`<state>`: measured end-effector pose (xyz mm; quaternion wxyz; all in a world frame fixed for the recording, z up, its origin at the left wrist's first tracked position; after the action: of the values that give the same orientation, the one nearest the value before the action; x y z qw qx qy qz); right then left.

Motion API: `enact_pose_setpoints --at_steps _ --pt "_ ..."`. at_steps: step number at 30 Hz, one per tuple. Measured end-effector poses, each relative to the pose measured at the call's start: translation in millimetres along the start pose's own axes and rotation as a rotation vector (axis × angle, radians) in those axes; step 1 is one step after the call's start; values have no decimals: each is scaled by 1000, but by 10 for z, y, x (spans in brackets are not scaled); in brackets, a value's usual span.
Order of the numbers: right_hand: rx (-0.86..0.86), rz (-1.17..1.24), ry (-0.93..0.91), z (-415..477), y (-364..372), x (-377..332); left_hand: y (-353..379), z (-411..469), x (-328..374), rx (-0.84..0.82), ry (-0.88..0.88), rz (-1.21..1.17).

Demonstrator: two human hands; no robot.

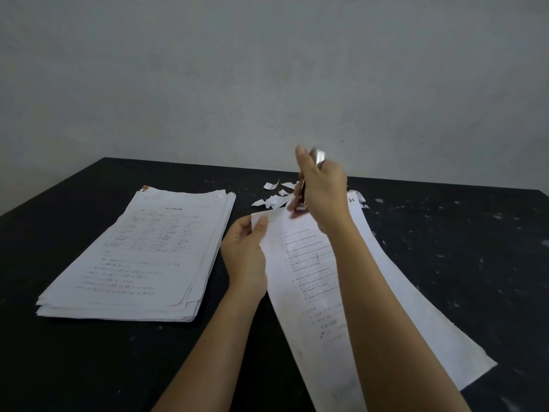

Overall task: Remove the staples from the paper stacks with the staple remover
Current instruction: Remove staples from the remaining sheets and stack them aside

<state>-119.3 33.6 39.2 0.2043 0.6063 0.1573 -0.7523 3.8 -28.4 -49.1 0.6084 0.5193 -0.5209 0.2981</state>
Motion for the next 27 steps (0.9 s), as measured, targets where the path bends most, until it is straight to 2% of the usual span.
enact_pose_setpoints --at_steps 2,4,8,10,12,15,18,21,23,27 --pt "-44 -71 167 -78 -16 138 -16 19 -14 0 -47 -42" --pt "-54 -123 224 -180 -57 265 -24 30 -21 -14 -58 -44" --pt "-134 -332 -21 -258 -183 351 -4 18 22 -77 -16 -59" --pt "-220 -461 -83 -251 -212 358 19 -3 53 -110 14 -54" --pt "-233 -610 -160 -246 -242 332 32 -25 78 -140 45 -29" --pt "-181 -737 -289 -259 -311 318 48 -33 90 -204 45 -4" --pt "-33 -677 -516 -397 -383 272 66 -16 94 -282 -35 -114" --pt "132 -669 -737 -598 -425 251 50 9 61 -272 -138 -255" --pt "147 -707 -814 -671 -427 278 32 13 49 -245 -167 -301" --pt "62 -789 -867 -739 -398 310 20 -9 54 -220 -147 -295"
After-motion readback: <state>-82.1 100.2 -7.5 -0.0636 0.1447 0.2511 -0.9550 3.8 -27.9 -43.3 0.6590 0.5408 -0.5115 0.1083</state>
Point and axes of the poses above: each hand's wrist, its own z-axis towards the middle knuckle, its own y-axis out of the palm, x = y × z, the point moved 5 cm from there along z, towards the middle knuckle, and after that the axes turned 2 degrees about x, right-handed, at the moved point
